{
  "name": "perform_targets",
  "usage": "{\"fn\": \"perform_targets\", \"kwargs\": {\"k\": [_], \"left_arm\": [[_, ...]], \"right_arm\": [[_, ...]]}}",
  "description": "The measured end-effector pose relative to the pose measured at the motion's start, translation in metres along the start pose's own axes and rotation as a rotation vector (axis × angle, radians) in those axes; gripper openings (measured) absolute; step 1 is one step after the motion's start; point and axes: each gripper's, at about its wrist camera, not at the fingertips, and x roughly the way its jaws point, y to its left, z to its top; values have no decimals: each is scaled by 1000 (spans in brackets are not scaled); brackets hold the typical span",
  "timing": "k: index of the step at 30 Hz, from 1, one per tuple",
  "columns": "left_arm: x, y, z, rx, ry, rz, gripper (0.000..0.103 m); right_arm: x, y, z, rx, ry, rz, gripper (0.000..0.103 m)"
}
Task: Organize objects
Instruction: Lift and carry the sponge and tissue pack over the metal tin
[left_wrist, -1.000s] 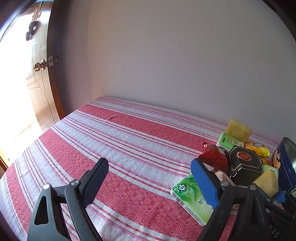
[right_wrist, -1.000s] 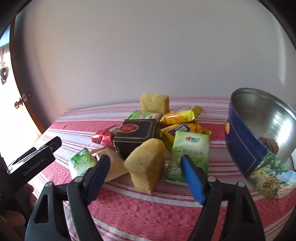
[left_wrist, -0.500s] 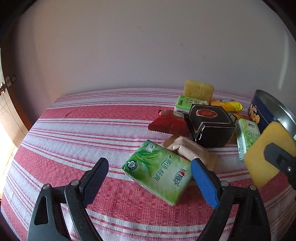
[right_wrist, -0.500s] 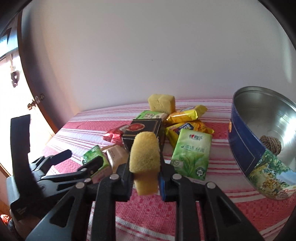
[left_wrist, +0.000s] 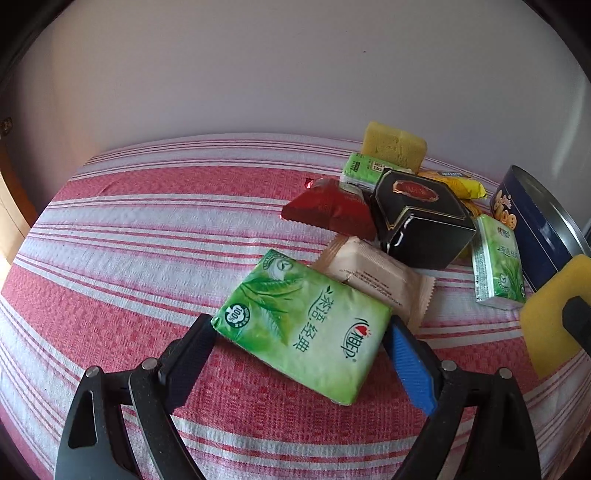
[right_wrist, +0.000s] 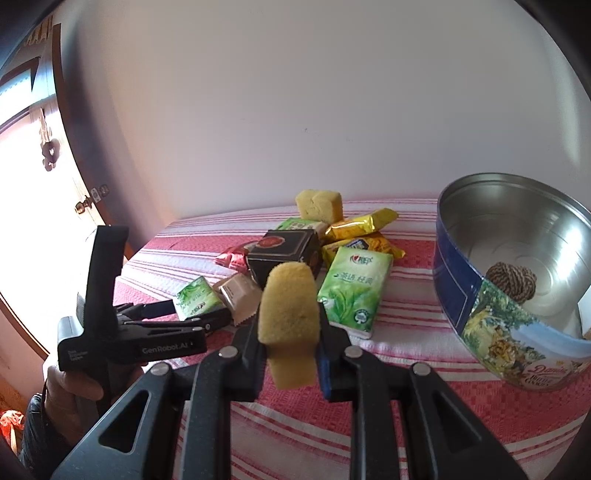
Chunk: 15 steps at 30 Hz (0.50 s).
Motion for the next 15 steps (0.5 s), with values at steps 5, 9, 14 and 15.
{"fn": "perform_targets", "kwargs": {"k": [5, 9, 14, 15], "left_arm": [[12, -2, 9, -1, 20, 83, 92], [13, 3, 10, -30, 17, 94, 92], [6, 16, 9, -95, -21, 76, 73], [4, 21, 8, -121, -31, 83, 73]], "right_arm": [[-1, 2, -2, -11, 6, -2, 22], [-1, 4, -3, -18, 7, -6, 22], [-1, 3, -4, -24, 3, -21, 22], [-2, 2, -4, -25, -1, -26, 22]]}}
